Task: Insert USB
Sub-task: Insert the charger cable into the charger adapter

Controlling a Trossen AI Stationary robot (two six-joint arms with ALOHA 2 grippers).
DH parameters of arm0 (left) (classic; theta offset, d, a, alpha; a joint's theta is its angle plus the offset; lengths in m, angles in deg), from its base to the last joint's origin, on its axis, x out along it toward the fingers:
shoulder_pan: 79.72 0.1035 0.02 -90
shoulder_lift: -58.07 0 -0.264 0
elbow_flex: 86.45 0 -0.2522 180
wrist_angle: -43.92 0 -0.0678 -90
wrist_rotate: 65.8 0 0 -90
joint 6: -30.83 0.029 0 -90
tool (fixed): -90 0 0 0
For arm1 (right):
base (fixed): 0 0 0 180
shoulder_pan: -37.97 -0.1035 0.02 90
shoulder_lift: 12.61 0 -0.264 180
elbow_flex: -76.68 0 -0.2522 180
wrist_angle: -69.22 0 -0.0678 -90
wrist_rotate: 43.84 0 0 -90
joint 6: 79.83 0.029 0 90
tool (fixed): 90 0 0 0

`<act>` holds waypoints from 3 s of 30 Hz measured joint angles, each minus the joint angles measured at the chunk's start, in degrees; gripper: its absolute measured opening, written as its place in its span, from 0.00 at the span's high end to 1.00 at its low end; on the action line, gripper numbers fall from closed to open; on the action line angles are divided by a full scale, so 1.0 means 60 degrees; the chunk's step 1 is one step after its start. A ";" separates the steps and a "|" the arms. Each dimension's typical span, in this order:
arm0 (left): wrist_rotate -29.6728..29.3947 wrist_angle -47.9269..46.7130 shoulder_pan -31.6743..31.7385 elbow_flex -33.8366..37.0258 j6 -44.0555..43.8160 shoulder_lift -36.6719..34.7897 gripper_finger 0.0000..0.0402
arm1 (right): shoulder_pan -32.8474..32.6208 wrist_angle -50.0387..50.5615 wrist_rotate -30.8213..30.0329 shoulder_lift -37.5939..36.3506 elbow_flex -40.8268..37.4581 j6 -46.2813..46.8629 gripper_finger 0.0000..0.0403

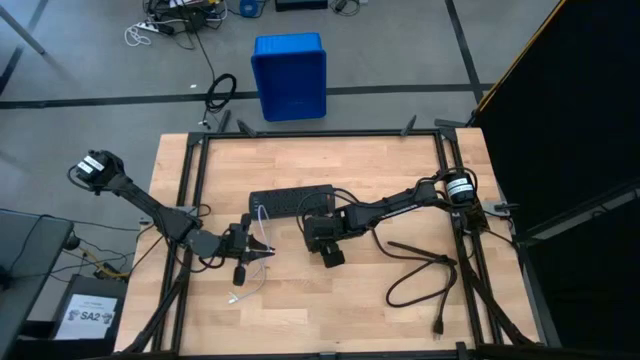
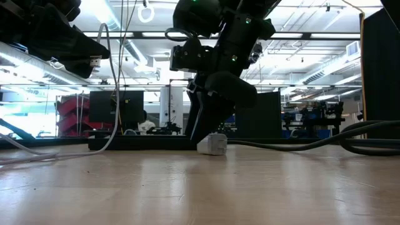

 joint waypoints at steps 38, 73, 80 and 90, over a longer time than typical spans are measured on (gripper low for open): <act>0.0178 0.0012 0.0000 0.0000 -0.0055 0.0000 0.98 | 0.0306 0.3304 -0.0565 -0.0033 0.1526 0.8295 0.18; 0.0240 0.0019 0.0000 -0.0004 -0.0024 0.0058 0.98 | 0.0306 0.2707 0.0767 0.0891 0.1129 0.9054 0.25; 0.0240 0.0025 0.0000 -0.0004 -0.0023 0.0058 0.98 | 0.0310 0.2641 0.0959 0.0900 0.1126 0.9129 0.40; 0.0240 0.0023 0.0000 -0.0004 -0.0026 0.0058 0.98 | 0.0306 0.2468 0.1098 0.0900 0.1118 0.9148 0.67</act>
